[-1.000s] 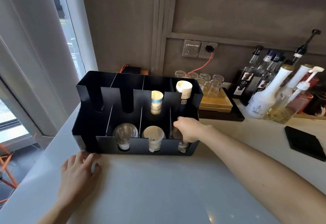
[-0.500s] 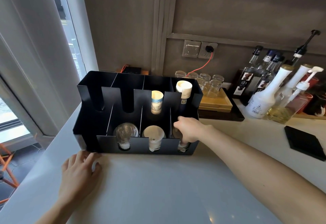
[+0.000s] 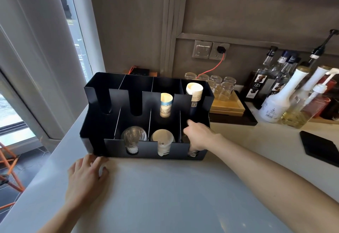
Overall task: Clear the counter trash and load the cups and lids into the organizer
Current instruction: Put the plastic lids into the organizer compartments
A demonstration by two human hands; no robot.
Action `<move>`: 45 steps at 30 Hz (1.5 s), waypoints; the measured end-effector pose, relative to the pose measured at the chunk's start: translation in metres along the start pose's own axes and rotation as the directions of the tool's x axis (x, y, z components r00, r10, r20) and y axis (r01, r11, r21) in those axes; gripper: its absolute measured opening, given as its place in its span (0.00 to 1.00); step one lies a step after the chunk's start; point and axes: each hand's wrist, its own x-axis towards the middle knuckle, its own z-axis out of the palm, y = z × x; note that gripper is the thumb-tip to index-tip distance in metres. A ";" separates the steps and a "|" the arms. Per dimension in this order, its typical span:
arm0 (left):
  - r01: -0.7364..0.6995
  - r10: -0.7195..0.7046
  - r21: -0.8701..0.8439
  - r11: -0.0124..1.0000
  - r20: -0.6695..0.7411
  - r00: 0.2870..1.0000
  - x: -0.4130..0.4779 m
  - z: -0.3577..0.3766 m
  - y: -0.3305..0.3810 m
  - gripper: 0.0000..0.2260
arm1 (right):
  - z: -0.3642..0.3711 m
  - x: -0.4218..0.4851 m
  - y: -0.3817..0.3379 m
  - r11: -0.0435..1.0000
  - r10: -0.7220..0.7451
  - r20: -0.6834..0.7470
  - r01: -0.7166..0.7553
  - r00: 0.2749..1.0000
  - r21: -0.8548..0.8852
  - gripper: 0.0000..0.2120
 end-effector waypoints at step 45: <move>-0.004 0.003 0.006 1.000 0.003 1.000 0.000 -0.004 0.003 0.18 | -0.007 -0.012 0.008 0.991 -0.127 -0.026 0.128 0.992 0.026 0.04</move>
